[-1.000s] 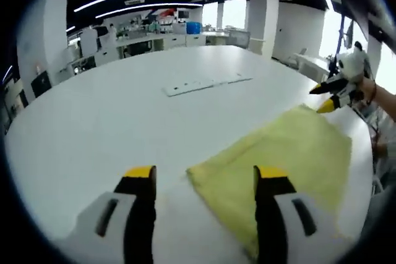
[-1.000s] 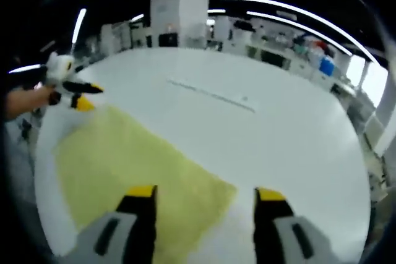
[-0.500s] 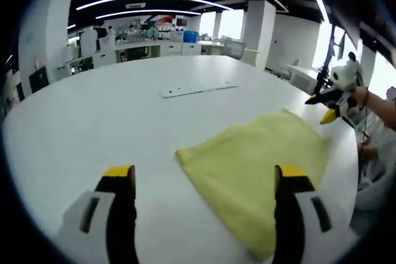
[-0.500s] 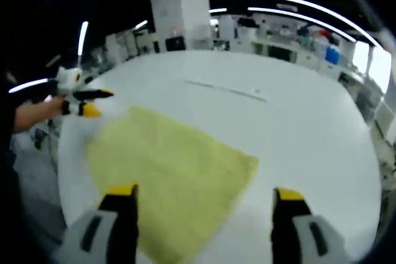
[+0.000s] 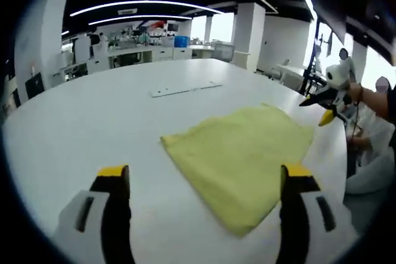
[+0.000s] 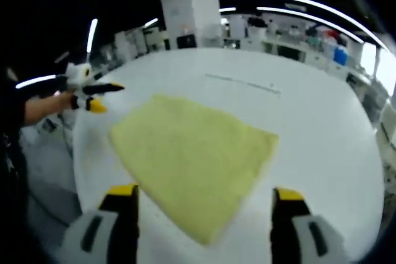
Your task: Fold the garment on the visible template until the final outline fits inside the template.
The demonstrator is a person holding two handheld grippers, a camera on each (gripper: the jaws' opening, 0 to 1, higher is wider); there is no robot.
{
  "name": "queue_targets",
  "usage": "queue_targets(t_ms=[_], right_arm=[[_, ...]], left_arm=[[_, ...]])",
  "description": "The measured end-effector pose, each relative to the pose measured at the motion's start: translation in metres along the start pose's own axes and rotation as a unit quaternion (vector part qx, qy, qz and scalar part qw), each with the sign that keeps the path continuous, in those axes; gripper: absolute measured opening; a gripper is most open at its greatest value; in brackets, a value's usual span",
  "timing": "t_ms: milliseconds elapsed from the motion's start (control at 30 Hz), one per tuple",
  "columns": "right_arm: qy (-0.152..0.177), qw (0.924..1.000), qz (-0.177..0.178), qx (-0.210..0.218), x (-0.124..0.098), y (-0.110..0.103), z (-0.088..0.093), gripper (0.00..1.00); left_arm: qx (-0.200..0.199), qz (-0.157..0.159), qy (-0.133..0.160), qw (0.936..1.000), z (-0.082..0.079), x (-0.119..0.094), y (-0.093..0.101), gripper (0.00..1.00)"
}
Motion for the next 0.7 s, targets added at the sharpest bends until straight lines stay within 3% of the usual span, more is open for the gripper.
queue_targets(t_ms=[267, 433, 700], right_arm=[[0.002, 0.9999, 0.011, 0.009, -0.012, -0.004, 0.017, 0.75], [0.000, 0.9998, 0.012, 0.016, -0.015, -0.008, 0.030, 0.73], [-0.005, 0.9992, 0.027, 0.028, -0.015, -0.007, 0.052, 0.61]], left_arm=[[-0.009, 0.016, -0.003, 0.9998, 0.019, -0.017, 0.012, 0.79], [-0.002, 0.022, -0.020, 0.9996, 0.037, -0.024, 0.015, 0.68], [-0.004, 0.032, -0.043, 0.9985, 0.057, -0.028, 0.028, 0.55]])
Point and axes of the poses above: the point that each gripper's makers call its tool centre point, and the gripper's own axes: x roughly forward along the fingers, y roughly to its right, z roughly out of its underside, the point moved 3 cm from there along -x, roughly backward along the fingers, and after that the axes turned 4 degrees about -z, right-handed, at the moved point
